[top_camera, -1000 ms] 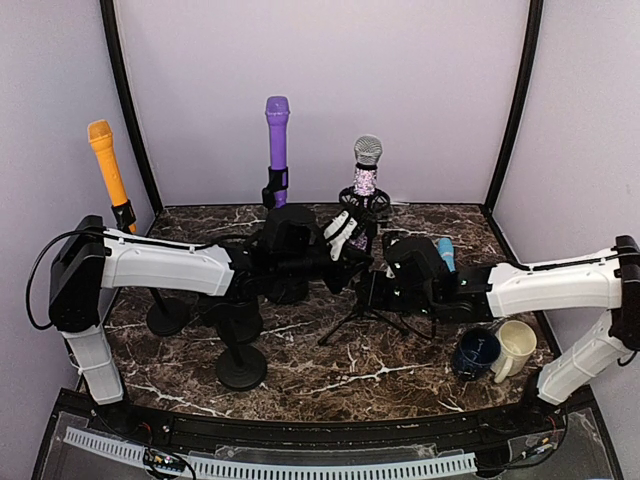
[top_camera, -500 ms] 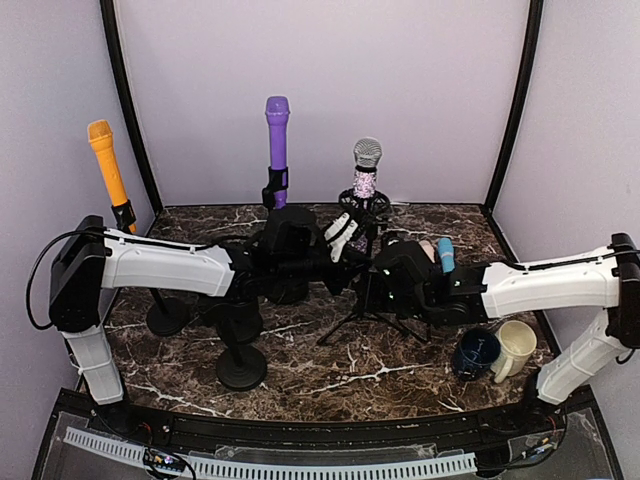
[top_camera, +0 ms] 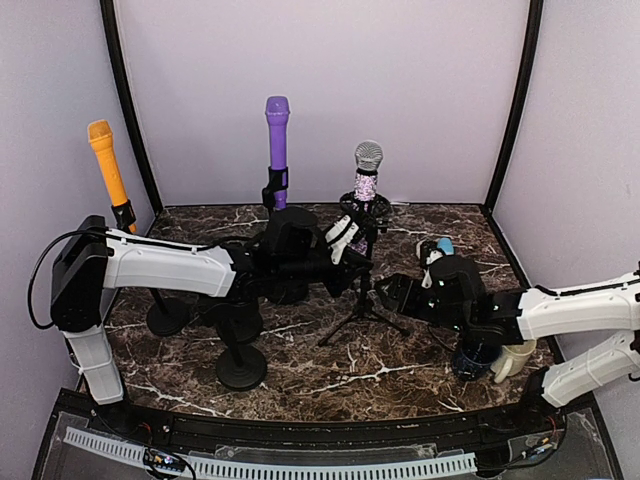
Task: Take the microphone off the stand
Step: Unscrew the knob on the stand of the microphone stand.
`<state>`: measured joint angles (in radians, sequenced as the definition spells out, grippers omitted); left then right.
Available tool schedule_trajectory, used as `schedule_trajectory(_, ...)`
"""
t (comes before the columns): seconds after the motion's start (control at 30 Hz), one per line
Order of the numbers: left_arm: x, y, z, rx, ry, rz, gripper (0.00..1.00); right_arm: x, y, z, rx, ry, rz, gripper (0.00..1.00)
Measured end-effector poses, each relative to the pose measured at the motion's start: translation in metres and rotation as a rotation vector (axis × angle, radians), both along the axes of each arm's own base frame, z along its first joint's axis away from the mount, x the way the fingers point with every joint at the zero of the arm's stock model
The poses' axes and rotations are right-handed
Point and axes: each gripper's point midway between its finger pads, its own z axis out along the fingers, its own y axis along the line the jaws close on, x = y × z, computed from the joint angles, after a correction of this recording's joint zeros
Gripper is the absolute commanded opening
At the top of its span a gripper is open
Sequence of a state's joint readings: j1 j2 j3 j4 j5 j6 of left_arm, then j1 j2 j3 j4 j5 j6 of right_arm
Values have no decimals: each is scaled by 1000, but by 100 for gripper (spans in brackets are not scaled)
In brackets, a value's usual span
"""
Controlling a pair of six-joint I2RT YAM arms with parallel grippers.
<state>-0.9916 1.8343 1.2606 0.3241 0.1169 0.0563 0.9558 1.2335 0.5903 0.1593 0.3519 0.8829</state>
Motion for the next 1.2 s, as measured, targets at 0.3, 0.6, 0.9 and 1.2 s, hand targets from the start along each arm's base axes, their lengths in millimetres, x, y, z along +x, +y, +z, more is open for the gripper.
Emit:
schedule_trajectory(0.3, 0, 0, 0, 0, 0, 0, 0, -3, 14, 3, 191, 41, 95, 74)
schedule_trajectory(0.6, 0, 0, 0, 0, -1, 0, 0, -5, 37, 3, 318, 74, 176, 50)
schedule_trajectory(0.9, 0, 0, 0, 1, 0, 0, 0, -6, 50, 3, 359, 93, 216, 35)
schedule_trajectory(1.2, 0, 0, -3, 7, 4, 0, 0, -2, 57, 2, 360, 95, 222, 30)
